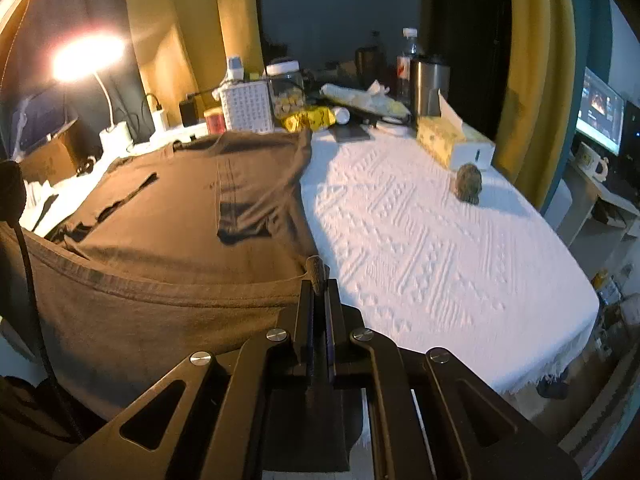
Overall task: Fold small clothes
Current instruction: 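Lift the held hem with both tools and fold it over toward the collar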
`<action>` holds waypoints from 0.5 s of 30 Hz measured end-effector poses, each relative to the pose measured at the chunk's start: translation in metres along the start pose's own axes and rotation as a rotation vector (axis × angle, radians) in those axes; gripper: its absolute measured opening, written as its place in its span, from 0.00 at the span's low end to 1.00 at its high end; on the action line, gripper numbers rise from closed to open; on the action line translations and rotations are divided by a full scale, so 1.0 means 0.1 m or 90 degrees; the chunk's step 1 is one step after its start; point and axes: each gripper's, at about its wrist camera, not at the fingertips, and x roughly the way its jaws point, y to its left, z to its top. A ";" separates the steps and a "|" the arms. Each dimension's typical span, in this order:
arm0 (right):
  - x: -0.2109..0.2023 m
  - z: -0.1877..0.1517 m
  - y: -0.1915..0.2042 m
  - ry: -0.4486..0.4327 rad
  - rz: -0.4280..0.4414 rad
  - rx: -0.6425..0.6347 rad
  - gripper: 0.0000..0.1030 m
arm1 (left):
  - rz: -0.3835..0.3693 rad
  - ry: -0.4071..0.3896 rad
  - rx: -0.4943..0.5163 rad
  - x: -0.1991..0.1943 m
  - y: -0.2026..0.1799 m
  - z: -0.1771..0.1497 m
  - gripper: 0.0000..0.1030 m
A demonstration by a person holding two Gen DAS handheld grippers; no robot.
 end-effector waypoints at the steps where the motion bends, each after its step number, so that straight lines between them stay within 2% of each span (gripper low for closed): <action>1: 0.00 0.03 0.00 -0.005 0.001 0.001 0.05 | 0.001 -0.002 0.000 -0.01 0.01 0.01 0.02; 7: -0.01 0.14 -0.01 -0.022 0.007 0.011 0.05 | 0.010 -0.001 -0.005 0.01 0.06 0.07 0.02; 15: 0.06 0.35 -0.02 -0.041 0.011 0.022 0.05 | 0.020 -0.025 -0.005 0.07 0.11 0.31 0.02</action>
